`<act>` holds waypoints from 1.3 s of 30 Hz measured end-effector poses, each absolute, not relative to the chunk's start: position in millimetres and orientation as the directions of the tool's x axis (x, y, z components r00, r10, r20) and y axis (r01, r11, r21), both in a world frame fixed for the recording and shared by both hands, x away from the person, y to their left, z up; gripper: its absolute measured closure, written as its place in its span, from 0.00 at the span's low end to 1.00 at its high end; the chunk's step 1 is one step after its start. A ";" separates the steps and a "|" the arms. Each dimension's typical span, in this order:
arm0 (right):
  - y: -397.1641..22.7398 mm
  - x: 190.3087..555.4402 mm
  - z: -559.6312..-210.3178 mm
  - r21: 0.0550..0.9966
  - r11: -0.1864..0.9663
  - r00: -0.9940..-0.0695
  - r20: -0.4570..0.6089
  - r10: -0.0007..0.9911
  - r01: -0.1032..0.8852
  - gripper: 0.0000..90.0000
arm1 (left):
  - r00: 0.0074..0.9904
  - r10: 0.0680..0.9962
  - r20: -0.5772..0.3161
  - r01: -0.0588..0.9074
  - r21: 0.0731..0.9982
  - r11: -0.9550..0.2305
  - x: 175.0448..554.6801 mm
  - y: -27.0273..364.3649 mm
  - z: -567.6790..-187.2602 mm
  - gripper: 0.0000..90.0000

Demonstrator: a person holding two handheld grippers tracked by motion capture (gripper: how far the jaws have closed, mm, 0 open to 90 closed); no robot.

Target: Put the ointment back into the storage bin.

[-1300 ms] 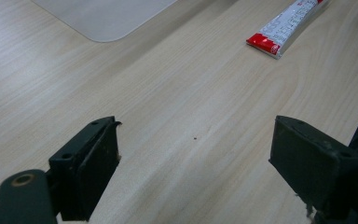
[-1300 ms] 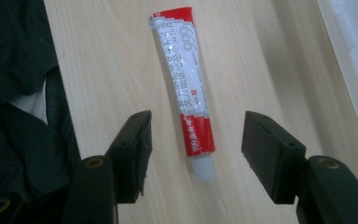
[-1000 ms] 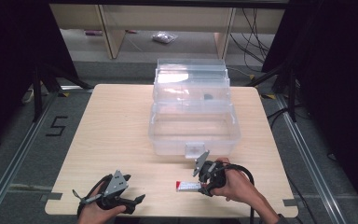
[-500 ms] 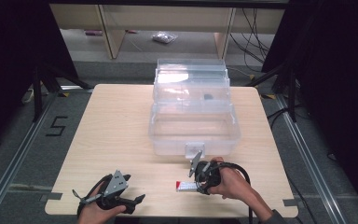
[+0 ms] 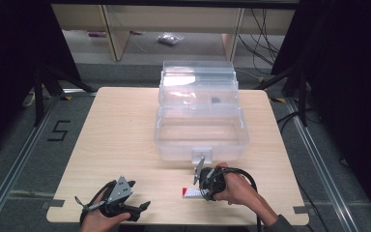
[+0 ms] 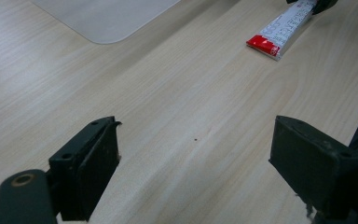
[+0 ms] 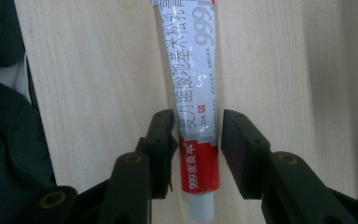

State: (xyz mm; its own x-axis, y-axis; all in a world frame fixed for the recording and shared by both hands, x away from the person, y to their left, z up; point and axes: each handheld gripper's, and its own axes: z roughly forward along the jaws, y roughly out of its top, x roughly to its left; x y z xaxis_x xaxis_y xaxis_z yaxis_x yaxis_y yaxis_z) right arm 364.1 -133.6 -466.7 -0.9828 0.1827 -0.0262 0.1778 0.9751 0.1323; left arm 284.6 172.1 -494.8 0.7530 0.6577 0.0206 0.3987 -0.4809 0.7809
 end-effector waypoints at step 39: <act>-132.3 365.9 -470.0 0.089 0.987 -0.991 -0.018 0.132 0.130 0.79 | 0.753 0.658 0.020 0.397 0.783 -0.478 284.9 172.2 -494.9 0.17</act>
